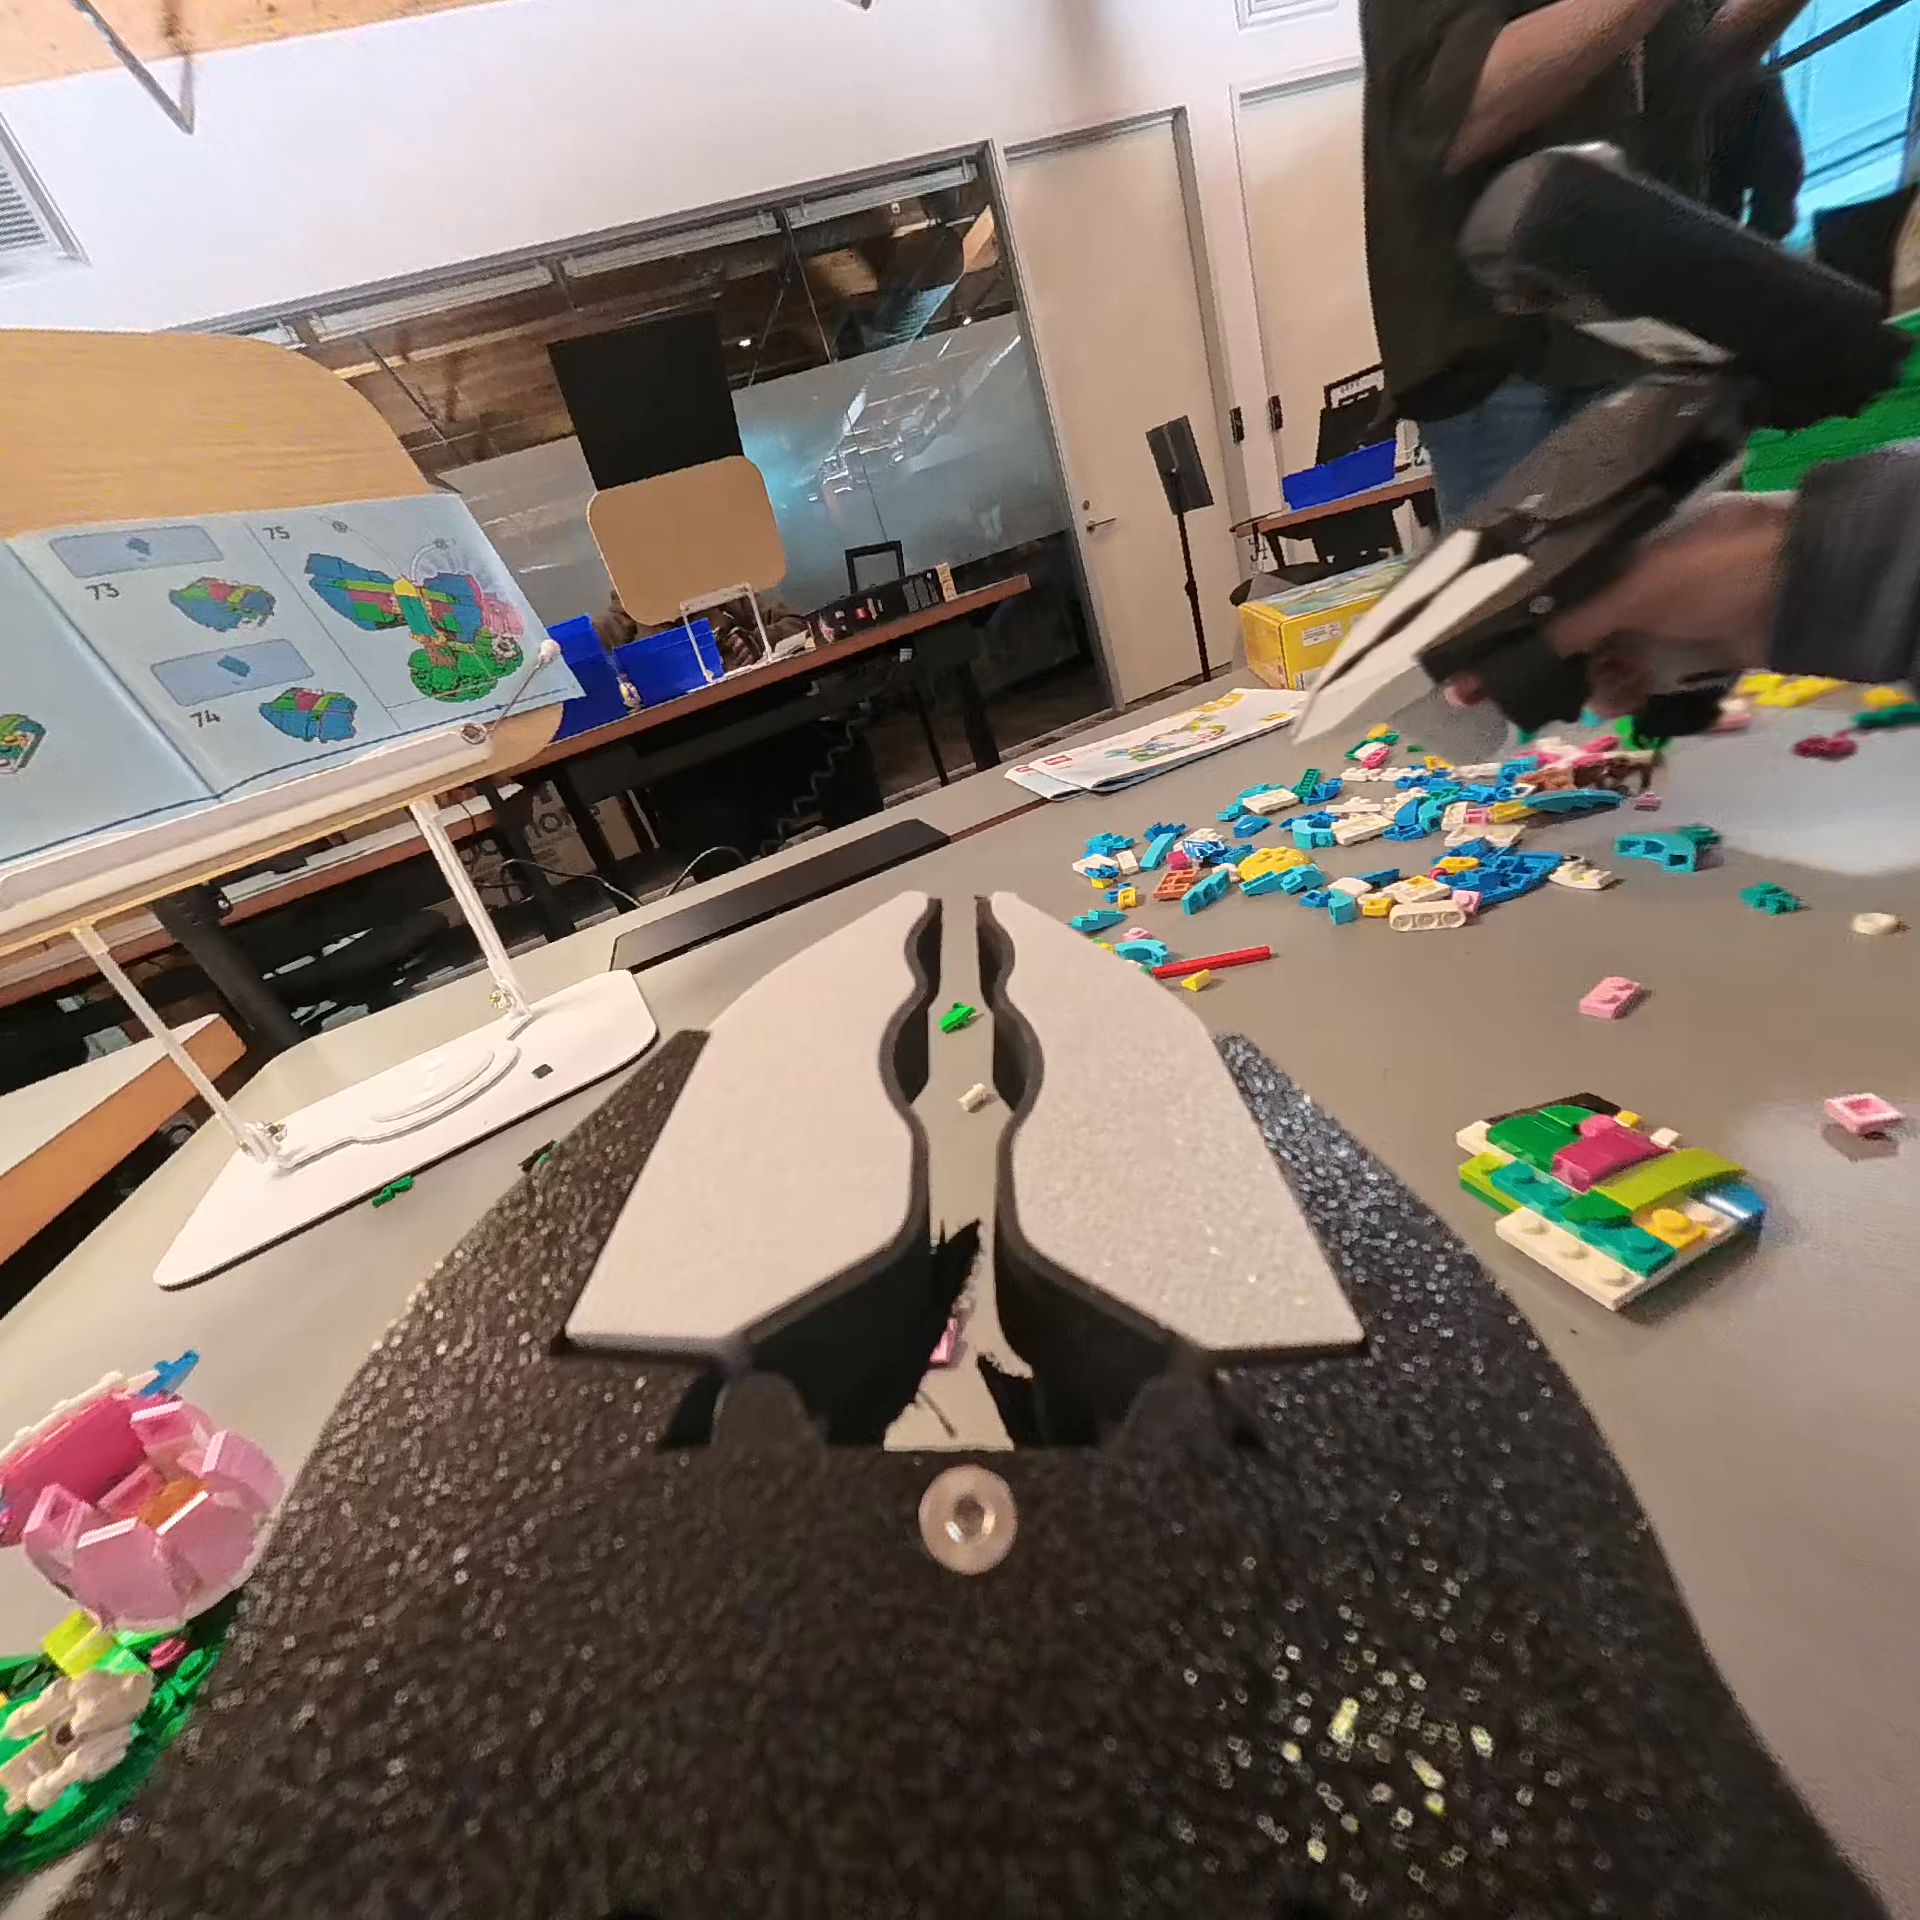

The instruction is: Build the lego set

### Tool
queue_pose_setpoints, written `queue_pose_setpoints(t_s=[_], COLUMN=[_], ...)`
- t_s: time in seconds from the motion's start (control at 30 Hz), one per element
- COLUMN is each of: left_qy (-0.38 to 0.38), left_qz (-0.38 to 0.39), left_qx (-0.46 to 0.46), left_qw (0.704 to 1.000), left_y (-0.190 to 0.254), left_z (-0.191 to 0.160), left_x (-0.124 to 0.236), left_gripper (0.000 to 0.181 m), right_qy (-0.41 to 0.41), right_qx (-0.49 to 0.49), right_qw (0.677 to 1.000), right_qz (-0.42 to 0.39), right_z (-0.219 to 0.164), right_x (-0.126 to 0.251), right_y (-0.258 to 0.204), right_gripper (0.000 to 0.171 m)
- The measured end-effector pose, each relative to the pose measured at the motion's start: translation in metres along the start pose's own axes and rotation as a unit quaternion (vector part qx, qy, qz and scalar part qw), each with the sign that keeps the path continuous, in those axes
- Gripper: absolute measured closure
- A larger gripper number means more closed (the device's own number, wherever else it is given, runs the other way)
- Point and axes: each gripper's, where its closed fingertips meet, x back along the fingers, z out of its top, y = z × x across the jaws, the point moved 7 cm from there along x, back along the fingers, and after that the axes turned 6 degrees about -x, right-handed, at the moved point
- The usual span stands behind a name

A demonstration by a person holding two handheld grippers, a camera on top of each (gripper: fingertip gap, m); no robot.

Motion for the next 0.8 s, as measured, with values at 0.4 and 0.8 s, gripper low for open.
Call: queue_pose_setpoints(t_s=[0.4, 0.8], left_qy=[-0.007, -0.009], left_qz=[-0.017, -0.031], left_qx=[-0.012, -0.012], left_qw=[1.000, 0.999], left_y=[0.004, 0.005], left_z=[-0.002, -0.003], left_x=[-0.004, -0.006], left_gripper=[0.176, 0.176], right_qy=[-0.211, -0.279], right_qx=[0.185, 0.177], right_qw=[0.948, 0.915], right_qz=[0.150, 0.230], right_z=[0.023, 0.026], right_x=[-0.088, -0.121], right_y=[0.033, 0.037], right_gripper=[0.152, 0.161])
